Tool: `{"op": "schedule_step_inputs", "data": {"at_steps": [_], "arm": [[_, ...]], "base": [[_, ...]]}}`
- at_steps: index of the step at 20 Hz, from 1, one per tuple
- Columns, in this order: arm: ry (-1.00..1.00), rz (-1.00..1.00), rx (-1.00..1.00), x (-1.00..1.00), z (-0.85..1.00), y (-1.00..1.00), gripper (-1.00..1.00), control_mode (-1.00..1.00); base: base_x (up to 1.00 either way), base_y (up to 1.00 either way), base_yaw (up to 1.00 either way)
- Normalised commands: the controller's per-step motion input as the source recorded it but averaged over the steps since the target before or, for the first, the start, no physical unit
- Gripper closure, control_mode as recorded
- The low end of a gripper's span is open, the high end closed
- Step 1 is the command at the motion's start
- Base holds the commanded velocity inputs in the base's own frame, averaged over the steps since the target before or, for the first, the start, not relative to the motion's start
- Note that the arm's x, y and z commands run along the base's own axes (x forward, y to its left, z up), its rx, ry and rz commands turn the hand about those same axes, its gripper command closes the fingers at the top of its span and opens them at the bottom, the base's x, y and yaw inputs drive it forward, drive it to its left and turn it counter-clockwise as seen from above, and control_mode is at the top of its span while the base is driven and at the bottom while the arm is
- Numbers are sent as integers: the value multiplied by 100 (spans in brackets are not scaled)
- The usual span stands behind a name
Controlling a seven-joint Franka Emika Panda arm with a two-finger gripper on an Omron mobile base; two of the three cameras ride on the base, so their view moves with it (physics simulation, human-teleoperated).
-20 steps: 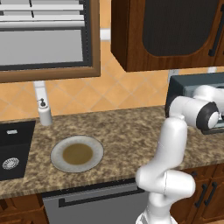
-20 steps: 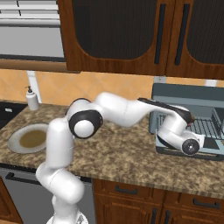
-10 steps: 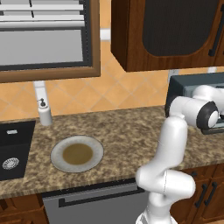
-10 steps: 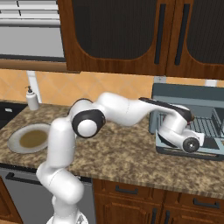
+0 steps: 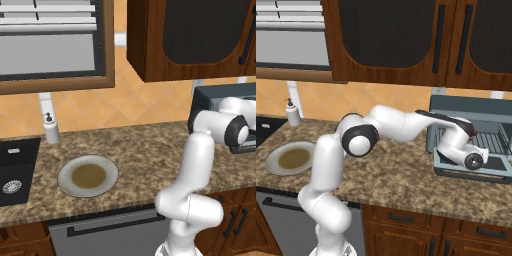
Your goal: Pick up the kebab skewer and baguette bread, and place them inside the toaster oven. Close the toaster oven door and start by setting the timer.
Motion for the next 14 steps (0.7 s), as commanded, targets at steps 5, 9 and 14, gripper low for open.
{"op": "schedule_step_inputs", "data": {"at_steps": [5, 9, 14], "arm": [[0, 0, 0, 20, 0, -4, -100, -100], [0, 0, 0, 14, 0, -10, -100, -100], [0, 0, 0, 21, 0, -3, -100, -100]], "base": [[0, 0, 0], [0, 0, 0], [0, 0, 0]]}}
